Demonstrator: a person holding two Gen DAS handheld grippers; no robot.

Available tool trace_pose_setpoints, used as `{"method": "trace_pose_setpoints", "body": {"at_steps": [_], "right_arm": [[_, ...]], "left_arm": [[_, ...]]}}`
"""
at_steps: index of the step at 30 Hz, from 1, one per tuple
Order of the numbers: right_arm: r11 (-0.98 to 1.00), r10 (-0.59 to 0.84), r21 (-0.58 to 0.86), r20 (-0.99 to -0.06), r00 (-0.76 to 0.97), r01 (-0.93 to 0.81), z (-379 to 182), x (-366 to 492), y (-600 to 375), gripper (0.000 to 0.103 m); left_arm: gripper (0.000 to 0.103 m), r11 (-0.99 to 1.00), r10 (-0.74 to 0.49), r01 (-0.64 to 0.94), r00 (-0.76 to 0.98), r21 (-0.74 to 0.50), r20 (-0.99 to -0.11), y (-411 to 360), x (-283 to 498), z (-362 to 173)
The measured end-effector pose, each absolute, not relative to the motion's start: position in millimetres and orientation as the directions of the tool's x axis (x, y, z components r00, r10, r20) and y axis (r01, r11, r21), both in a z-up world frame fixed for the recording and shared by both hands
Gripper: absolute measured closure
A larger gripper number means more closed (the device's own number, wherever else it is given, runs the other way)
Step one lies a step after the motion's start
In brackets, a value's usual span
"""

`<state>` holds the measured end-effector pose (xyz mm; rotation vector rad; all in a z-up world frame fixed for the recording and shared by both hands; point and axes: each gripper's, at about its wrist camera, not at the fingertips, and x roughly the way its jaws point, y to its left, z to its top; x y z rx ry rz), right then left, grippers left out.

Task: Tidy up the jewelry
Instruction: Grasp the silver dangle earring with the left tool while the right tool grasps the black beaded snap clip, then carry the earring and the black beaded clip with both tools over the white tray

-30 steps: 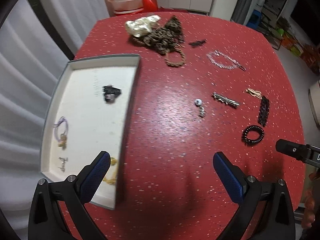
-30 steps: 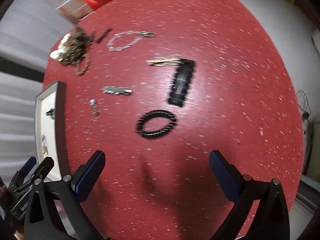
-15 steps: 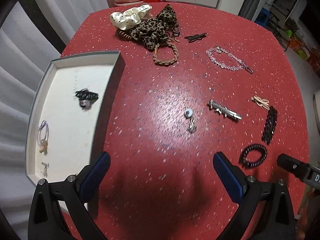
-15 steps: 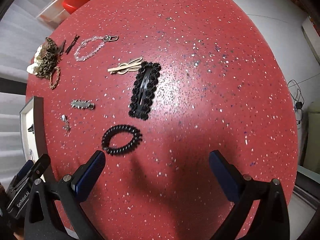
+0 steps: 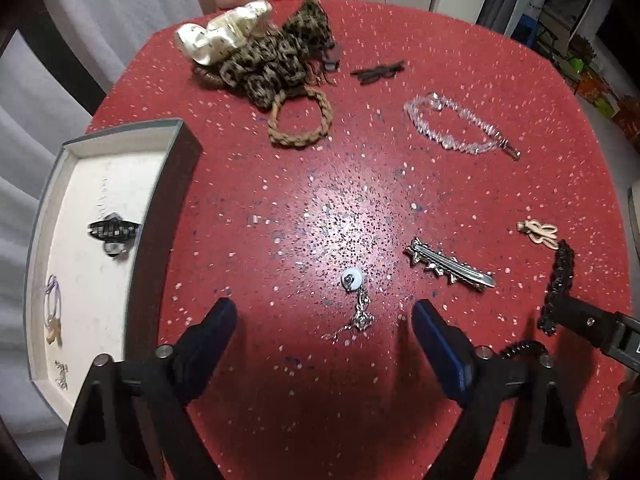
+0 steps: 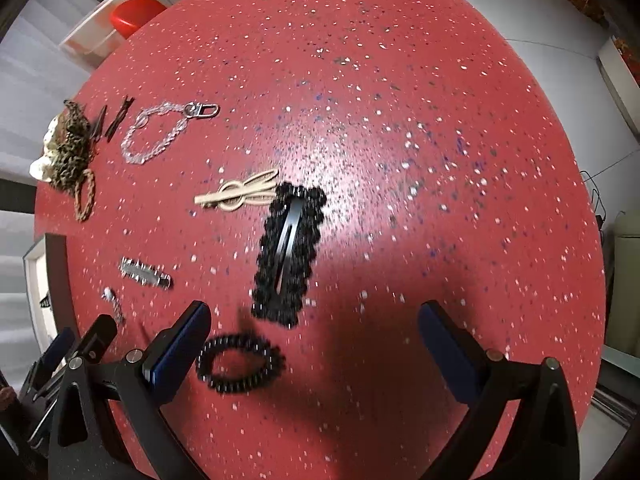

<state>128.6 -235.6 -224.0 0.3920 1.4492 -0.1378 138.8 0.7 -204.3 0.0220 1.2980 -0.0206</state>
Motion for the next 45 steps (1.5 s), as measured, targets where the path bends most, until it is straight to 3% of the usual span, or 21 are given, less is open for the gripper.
{"method": "trace_pose_setpoints", "body": {"at_steps": [12,15,24,26,27,29,32,45], "right_arm": [[0.955,0.040,0.078,-0.990,0.135,0.285,-239,160,-208,0.001],[0.963,-0.002,0.037,-0.990,0.142,0.268,-239,162,-198,0.006],[0.980,-0.029,0.008,-0.983,0.180,0.200,-229,167,-172,0.041],[0.979,-0.030,0.008,-0.983,0.179,0.204,-229,167,-171,0.045],[0.978,-0.027,0.011,-0.983,0.181,0.207,-228,166,-172,0.050],[0.978,-0.026,0.012,-0.982,0.184,0.206,-225,165,-174,0.064],[0.978,-0.013,0.025,-0.983,0.185,0.206,-225,167,-176,0.071],[0.957,0.130,0.179,-0.968,0.215,0.228,-202,146,-225,0.071]], "left_arm": [[0.012,1.000,0.011,0.024,0.278,0.018,-0.960,-8,150,-218],[0.013,1.000,0.016,0.018,0.283,0.021,-0.959,-8,147,-218],[0.050,0.997,-0.051,0.068,0.272,-0.033,-0.961,-22,143,-211],[0.068,0.996,-0.056,0.076,0.272,-0.037,-0.961,-29,141,-208],[0.072,0.996,-0.056,0.077,0.271,-0.036,-0.961,-30,140,-207],[0.094,0.995,-0.080,0.081,0.262,-0.061,-0.962,-30,139,-206],[0.094,0.994,-0.099,0.077,0.257,-0.082,-0.961,-27,136,-205],[0.094,0.989,-0.140,0.093,0.279,-0.119,-0.950,-12,124,-178]]}}
